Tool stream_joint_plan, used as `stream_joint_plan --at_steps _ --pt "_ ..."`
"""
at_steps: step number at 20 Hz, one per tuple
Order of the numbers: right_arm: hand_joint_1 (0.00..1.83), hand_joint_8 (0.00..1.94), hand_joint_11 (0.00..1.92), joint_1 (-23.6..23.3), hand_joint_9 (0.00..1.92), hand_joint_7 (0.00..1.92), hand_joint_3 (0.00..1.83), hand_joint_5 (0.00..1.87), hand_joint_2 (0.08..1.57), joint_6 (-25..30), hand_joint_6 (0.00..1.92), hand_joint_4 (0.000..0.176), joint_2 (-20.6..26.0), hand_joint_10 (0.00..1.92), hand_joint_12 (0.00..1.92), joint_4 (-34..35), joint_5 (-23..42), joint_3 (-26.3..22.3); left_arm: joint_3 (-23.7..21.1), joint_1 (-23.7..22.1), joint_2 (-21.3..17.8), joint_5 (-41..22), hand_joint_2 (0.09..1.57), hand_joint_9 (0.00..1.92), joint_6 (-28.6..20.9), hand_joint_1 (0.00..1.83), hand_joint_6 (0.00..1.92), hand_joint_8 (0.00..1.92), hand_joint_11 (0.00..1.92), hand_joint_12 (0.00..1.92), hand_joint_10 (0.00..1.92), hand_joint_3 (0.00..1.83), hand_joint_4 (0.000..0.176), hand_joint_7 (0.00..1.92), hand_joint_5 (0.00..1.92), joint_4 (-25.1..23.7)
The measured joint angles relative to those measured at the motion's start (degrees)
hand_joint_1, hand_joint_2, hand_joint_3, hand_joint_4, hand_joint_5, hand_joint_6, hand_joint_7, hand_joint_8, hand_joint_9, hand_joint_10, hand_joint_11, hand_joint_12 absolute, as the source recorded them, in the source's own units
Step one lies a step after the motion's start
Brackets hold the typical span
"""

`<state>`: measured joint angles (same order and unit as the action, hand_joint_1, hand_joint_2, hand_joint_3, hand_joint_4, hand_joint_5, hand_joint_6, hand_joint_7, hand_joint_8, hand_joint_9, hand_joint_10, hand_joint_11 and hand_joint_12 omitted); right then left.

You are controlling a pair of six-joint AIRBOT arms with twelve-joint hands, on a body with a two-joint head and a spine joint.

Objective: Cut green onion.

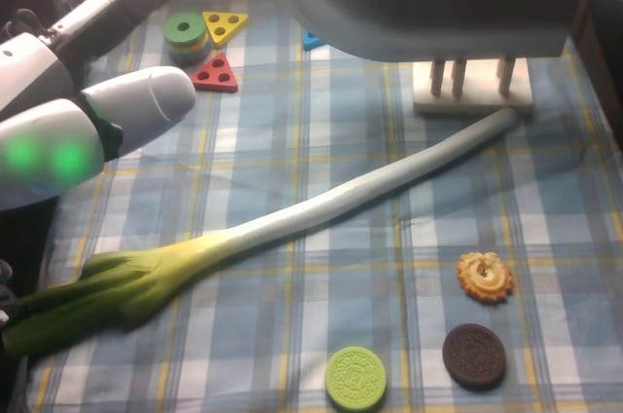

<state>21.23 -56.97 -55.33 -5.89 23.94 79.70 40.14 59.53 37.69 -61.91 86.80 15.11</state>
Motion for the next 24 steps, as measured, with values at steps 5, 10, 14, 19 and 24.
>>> stream_joint_plan --at_steps 5,10,14,19,24 --pt "0.19 1.94 1.28 0.00 1.10 0.77 0.02 0.35 1.57 -0.83 1.92 0.018 0.00 1.92 1.92 -0.17 -0.74 0.24 0.02 1.36 0.00 -0.92 1.29 0.00 -1.42 0.00 0.00 0.00 0.00 0.00 0.00 0.00 0.000 0.00 0.00 0.83" --pt "0.10 1.94 1.20 0.00 1.06 0.77 0.01 0.32 1.57 -1.14 1.92 0.072 0.00 1.92 1.92 -0.17 -1.55 0.24 0.02 1.84 -0.11 -2.19 1.30 0.00 -2.32 0.00 0.00 0.00 0.00 0.00 0.00 0.00 0.000 0.00 0.00 0.96" --pt "0.04 1.94 1.17 0.00 1.02 0.75 0.02 0.32 1.56 -1.22 1.92 0.056 0.00 1.92 1.92 -0.17 -1.75 0.24 0.02 2.14 -0.11 -2.08 1.30 0.00 -2.71 0.00 0.00 0.00 0.00 0.00 0.00 0.00 0.000 0.00 0.00 1.01" --pt "0.14 1.94 1.26 0.00 1.11 0.79 0.01 0.50 1.56 -1.20 1.64 0.006 0.00 1.92 1.92 -0.07 -2.54 0.24 0.02 2.56 -0.11 -2.21 1.30 0.00 -3.39 0.00 0.00 0.00 0.00 0.00 0.00 0.00 0.000 0.00 0.00 1.03" --pt "0.50 0.86 0.65 0.85 0.67 0.47 0.00 0.33 1.51 -0.59 1.91 0.175 0.44 1.09 1.41 0.92 -2.58 -0.61 0.02 3.74 -0.50 -3.45 1.33 0.00 -4.90 0.00 0.00 0.00 0.00 0.00 0.00 0.01 0.000 0.00 0.00 0.98"
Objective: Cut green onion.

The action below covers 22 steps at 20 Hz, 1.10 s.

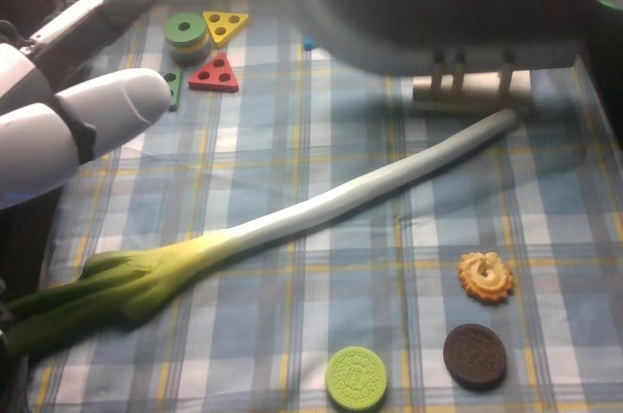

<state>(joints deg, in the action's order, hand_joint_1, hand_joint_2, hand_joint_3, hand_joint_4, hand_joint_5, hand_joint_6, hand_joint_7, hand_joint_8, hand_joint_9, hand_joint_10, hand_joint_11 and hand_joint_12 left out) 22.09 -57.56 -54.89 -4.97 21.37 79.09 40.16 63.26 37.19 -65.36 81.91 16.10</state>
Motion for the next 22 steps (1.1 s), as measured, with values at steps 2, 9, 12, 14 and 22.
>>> stream_joint_plan --at_steps 2,9,12,14,22 --pt "0.37 0.45 0.43 1.33 0.62 0.61 0.00 0.35 1.41 0.11 0.36 0.012 0.37 0.83 1.36 1.01 1.27 -0.44 0.00 0.59 -0.22 -0.70 1.33 0.00 -0.96 0.00 0.00 0.00 0.00 0.00 0.00 0.01 0.000 0.00 0.00 0.33" --pt "0.64 0.00 0.12 4.79 0.35 0.36 0.00 0.14 1.22 -0.13 0.00 0.044 1.95 0.00 0.33 3.74 2.38 -1.84 0.13 1.90 -0.26 -2.08 1.36 0.00 -4.26 0.00 0.00 0.00 0.00 0.00 0.00 0.02 0.000 0.01 0.01 0.24" --pt "0.67 0.00 0.00 6.05 0.11 0.14 0.00 0.01 1.04 -0.11 0.00 0.093 2.86 0.00 0.02 4.85 3.78 -3.17 0.74 2.51 -0.26 -2.67 1.37 0.00 -6.08 0.00 0.00 0.00 0.00 0.00 0.00 0.02 0.000 0.00 0.00 0.48" --pt "0.72 0.00 0.00 6.08 0.01 0.02 0.00 0.00 0.97 -0.13 0.00 0.168 4.24 0.00 0.00 4.81 5.27 -4.48 1.25 2.75 -0.26 -3.13 1.36 0.00 -7.48 0.00 0.00 0.00 0.00 0.00 0.00 0.01 0.000 0.00 0.00 0.44" --pt "0.65 0.00 0.00 10.29 0.00 0.00 0.00 0.00 0.94 0.68 0.00 0.176 9.84 0.00 0.00 4.57 15.54 -11.65 3.45 4.61 -1.60 -8.11 1.40 0.06 -15.10 0.00 0.01 0.01 0.00 0.00 0.01 0.01 0.000 0.07 0.05 0.22"
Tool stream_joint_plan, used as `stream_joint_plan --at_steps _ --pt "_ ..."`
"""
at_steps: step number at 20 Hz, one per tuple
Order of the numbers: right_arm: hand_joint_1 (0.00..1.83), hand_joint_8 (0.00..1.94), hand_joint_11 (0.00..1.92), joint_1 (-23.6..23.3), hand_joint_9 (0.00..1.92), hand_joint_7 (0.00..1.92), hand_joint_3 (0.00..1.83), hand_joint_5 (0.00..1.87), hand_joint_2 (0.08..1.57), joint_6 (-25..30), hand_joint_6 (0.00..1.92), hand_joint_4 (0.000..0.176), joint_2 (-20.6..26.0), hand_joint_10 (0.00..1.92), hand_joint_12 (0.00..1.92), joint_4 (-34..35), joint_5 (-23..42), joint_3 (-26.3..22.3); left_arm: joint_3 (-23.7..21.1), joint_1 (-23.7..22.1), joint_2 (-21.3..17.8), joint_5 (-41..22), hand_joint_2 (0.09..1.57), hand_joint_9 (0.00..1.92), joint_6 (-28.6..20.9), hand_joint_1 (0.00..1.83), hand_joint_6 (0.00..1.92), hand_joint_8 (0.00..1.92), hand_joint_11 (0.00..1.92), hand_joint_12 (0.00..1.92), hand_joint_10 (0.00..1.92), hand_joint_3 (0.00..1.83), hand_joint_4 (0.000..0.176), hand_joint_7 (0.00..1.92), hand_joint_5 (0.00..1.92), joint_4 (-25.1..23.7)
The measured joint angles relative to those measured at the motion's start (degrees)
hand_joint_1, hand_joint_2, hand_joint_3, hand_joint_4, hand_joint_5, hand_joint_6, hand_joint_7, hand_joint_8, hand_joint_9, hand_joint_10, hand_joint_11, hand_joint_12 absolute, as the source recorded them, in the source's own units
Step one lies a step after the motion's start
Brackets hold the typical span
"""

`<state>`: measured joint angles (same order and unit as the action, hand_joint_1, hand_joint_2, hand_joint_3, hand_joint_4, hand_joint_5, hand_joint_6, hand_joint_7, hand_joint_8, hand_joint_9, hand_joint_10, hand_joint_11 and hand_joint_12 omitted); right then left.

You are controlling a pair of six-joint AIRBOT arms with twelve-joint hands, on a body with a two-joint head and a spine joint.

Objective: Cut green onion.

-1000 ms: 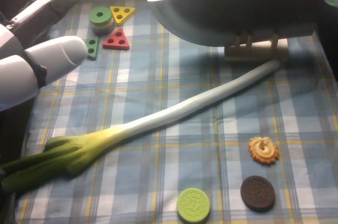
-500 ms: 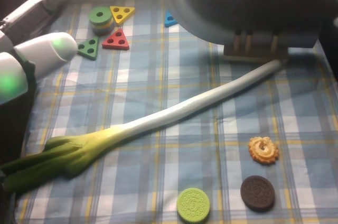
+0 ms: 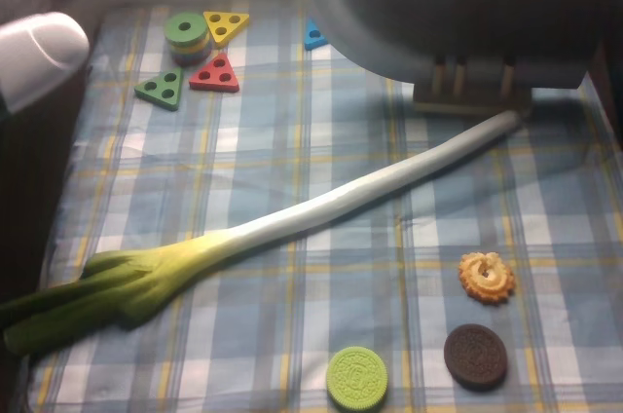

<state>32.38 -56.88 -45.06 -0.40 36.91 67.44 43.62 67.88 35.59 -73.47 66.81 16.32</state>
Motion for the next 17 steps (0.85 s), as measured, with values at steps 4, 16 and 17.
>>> stream_joint_plan --at_steps 4,16,17 --pt "0.65 0.00 0.00 4.61 0.00 0.00 0.01 0.00 1.01 1.53 0.00 0.176 3.10 0.00 0.00 0.28 9.53 -4.07 0.68 1.73 -0.72 -4.83 1.41 0.05 -2.47 0.00 0.00 0.00 0.00 0.00 0.00 0.01 0.000 0.04 0.05 2.08" --pt "0.70 0.01 0.00 27.32 0.03 0.06 0.01 0.01 1.11 10.64 0.00 0.144 3.56 0.00 0.00 4.79 42.97 -11.91 5.07 6.21 2.62 -18.34 1.29 0.00 -20.87 0.19 0.00 0.00 0.00 0.00 0.00 0.01 0.000 0.00 0.00 4.35" --pt "0.77 0.01 0.00 28.61 0.04 0.08 0.00 0.01 1.09 10.91 0.00 0.170 3.08 0.01 0.00 4.61 44.46 -12.37 5.07 6.21 2.84 -18.88 1.29 0.00 -21.75 0.22 0.00 0.00 0.00 0.00 0.00 0.01 0.014 0.00 0.01 4.26"
